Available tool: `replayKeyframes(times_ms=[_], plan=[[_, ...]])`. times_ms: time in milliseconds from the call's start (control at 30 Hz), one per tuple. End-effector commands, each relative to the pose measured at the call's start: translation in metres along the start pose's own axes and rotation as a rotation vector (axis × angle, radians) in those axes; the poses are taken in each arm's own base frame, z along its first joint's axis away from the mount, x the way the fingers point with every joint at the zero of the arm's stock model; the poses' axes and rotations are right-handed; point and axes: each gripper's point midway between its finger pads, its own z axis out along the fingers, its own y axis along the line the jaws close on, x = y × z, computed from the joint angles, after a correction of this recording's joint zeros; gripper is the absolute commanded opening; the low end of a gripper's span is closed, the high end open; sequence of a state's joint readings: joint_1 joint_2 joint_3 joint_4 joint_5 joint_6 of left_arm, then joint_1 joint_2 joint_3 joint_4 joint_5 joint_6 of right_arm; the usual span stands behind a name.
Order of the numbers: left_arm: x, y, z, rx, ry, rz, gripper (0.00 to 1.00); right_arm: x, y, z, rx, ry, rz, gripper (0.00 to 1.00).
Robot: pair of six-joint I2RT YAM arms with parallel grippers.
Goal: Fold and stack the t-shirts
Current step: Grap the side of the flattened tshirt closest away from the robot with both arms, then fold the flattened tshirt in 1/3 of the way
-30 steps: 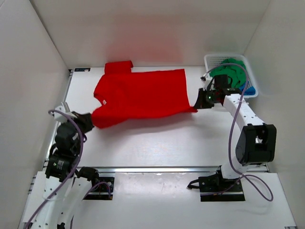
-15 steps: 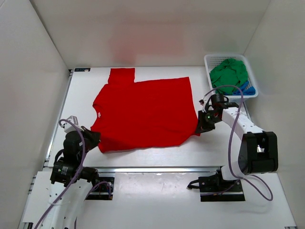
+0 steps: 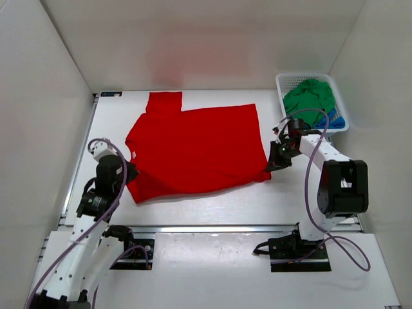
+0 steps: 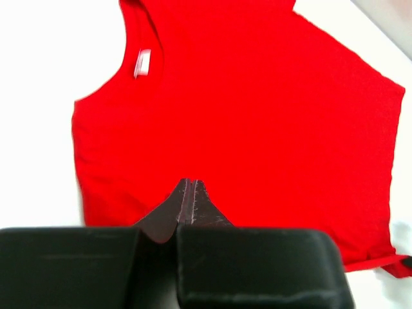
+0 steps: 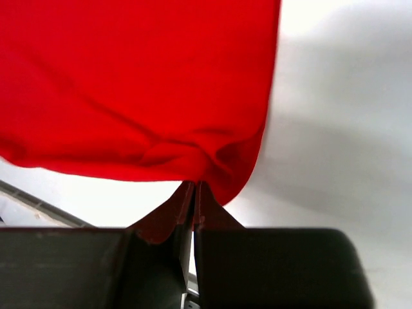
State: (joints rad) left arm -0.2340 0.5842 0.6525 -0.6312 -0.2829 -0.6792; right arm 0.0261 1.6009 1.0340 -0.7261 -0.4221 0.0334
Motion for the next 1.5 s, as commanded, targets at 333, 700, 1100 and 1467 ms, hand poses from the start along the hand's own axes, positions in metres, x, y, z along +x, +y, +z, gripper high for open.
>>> replayKeyframes(times_ms=[333, 700, 1100, 1467], plan=[[-0.066, -0.023, 0.036, -0.027, -0.181, 0.059, 0.00, -0.065, -0.001, 0.009, -0.001, -0.031, -0.049, 0.00], [-0.089, -0.035, 0.069, -0.051, -0.219, 0.101, 0.00, -0.087, -0.002, 0.026, 0.009, 0.001, -0.103, 0.00], [-0.101, -0.047, 0.092, -0.046, -0.243, 0.152, 0.00, -0.104, -0.009, 0.027, 0.030, -0.030, -0.109, 0.00], [-0.106, -0.068, 0.115, -0.009, -0.236, 0.188, 0.00, -0.118, -0.006, 0.025, 0.031, -0.042, -0.127, 0.00]])
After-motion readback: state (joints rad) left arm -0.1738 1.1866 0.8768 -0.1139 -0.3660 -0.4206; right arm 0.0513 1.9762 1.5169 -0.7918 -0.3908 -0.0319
